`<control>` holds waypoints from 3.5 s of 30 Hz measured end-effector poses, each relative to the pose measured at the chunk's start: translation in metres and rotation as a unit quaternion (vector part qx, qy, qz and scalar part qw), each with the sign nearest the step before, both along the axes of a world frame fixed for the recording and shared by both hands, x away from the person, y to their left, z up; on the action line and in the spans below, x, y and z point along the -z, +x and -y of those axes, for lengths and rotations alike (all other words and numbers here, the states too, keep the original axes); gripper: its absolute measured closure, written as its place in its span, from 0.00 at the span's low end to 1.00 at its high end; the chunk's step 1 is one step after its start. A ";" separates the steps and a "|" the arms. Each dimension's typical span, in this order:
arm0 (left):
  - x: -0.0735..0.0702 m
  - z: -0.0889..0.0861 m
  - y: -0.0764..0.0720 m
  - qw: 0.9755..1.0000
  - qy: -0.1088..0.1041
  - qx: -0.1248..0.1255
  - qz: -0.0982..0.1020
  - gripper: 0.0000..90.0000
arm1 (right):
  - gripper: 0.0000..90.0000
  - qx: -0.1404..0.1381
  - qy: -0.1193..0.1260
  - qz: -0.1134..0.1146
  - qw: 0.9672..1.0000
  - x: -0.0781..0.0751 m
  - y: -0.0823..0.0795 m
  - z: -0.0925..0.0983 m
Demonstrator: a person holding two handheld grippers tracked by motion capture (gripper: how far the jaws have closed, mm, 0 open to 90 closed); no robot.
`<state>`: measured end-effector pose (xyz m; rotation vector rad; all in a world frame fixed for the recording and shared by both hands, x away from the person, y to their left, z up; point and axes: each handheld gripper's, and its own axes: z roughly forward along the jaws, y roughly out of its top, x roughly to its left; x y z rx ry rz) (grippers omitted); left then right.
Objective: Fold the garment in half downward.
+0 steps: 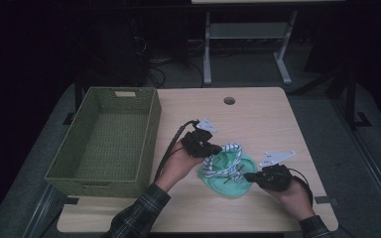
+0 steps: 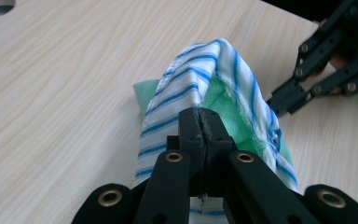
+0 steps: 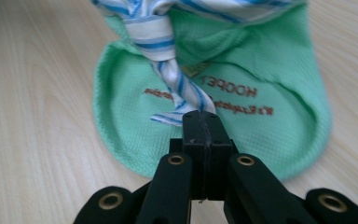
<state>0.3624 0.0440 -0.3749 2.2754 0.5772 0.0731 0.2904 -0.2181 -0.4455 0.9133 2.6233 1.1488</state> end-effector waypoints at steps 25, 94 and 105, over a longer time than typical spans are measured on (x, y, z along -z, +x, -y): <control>0.028 0.036 -0.019 0.999 -0.006 0.042 -0.024 0.98 | 1.00 0.041 0.012 -0.016 0.999 0.021 0.039 -0.002; 0.077 -0.004 -0.007 0.996 0.068 -0.024 -0.042 1.00 | 1.00 0.023 0.019 -0.018 0.999 0.024 0.089 -0.041; 0.078 -0.015 -0.007 0.995 0.086 -0.036 -0.036 0.99 | 1.00 0.044 0.005 -0.014 0.999 0.024 0.089 -0.030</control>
